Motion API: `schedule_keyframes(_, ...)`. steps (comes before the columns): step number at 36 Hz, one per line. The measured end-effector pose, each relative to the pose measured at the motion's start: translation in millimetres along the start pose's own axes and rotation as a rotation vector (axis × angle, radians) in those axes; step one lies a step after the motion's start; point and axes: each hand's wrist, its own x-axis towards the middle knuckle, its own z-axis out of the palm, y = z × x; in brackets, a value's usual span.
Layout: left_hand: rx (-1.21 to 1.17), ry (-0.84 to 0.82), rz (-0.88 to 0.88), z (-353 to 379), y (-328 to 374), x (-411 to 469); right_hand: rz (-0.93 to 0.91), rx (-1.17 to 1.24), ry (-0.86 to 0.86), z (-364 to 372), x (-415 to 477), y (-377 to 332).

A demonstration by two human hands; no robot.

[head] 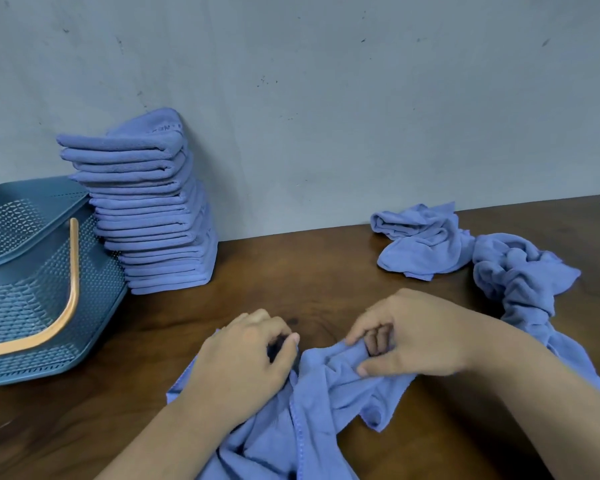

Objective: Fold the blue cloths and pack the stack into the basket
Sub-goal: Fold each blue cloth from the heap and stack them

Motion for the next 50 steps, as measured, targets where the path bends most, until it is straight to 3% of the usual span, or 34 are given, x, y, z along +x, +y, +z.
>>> schedule_keyframes(6,-0.052,-0.019,-0.113,-8,0,0,0.034,-0.194,0.147,13,13,25)
schedule_keyframes(12,-0.574,-0.444,0.030,-15,-2,-5,0.290,-0.166,0.449,5,15,17)
schedule_keyframes(15,-0.709,-0.411,0.021,-8,-3,-3,0.407,-0.091,0.404,3,6,-3)
schedule_keyframes(20,-0.390,0.035,0.154,9,-14,6,0.373,-0.098,0.161,18,3,-19)
schedule_keyframes(26,-0.274,-0.138,0.417,16,-9,3,0.119,0.090,0.238,34,25,1)
schedule_keyframes(30,-0.220,-0.093,0.405,9,-9,2,0.182,0.265,0.464,26,27,24)
schedule_keyframes(34,-0.255,-0.161,0.430,5,-3,-2,0.305,0.191,0.579,22,30,43)
schedule_keyframes(38,-0.505,-0.188,0.400,12,-1,-6,0.281,0.243,0.536,23,31,38)
schedule_keyframes(43,-0.460,0.201,0.218,12,-12,8,0.177,0.608,0.407,28,31,7)
schedule_keyframes(46,-0.419,0.104,0.164,14,-25,12,0.065,0.730,0.259,30,25,-11)
schedule_keyframes(50,-0.323,-0.040,0.294,14,-19,11,-0.122,0.659,0.092,25,15,-28)
